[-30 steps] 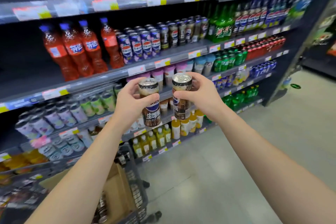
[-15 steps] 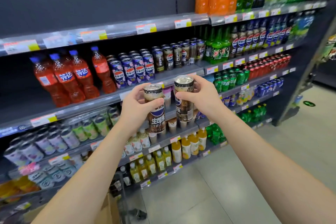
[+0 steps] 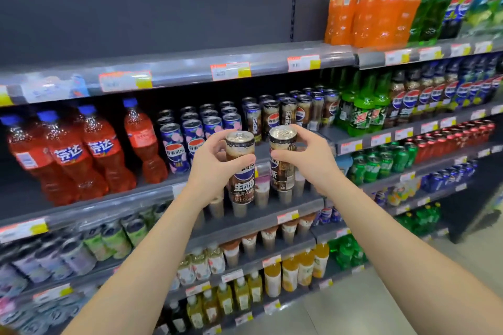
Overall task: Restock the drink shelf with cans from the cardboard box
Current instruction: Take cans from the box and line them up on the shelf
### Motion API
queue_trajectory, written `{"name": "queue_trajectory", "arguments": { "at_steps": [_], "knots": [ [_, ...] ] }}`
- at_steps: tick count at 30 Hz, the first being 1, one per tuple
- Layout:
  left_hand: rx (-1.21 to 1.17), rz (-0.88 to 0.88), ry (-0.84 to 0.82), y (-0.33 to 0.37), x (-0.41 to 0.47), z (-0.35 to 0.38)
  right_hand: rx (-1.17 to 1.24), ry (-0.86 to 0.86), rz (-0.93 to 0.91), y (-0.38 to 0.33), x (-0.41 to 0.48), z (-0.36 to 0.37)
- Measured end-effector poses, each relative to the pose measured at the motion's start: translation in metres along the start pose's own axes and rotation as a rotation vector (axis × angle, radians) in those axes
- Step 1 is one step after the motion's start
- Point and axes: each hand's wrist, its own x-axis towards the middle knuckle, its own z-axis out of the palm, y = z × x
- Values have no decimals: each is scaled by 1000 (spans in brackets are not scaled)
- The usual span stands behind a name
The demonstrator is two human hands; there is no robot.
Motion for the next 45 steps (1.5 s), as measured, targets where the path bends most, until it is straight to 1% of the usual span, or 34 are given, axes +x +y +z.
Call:
{"name": "queue_trajectory", "arguments": {
  "at_steps": [6,10,15,21,26,32,37,41,44,45],
  "knots": [
    [44,-12,59,-21,42,0,-7,-35,23,20,62,17],
    [73,-24,117,-30,52,3,1,-49,7,27,101,30],
    [71,-52,174,-36,59,9,-15,-109,-13,43,149,48],
    [88,-88,235,-40,69,16,-9,-186,-4,72,181,59],
    [86,-94,294,-39,74,32,33,-197,-13,88,194,62],
    [77,-102,309,-39,79,55,38,-215,-63,94,198,64],
    [90,-89,313,-41,84,68,29,-194,-68,98,203,72],
    [55,-94,342,-43,88,74,22,-213,-45,93,195,65],
    [28,-114,344,-46,92,78,-66,-97,-12,91,178,52],
    [25,-122,341,-46,94,79,-47,-71,-9,90,171,47]
  ]
}}
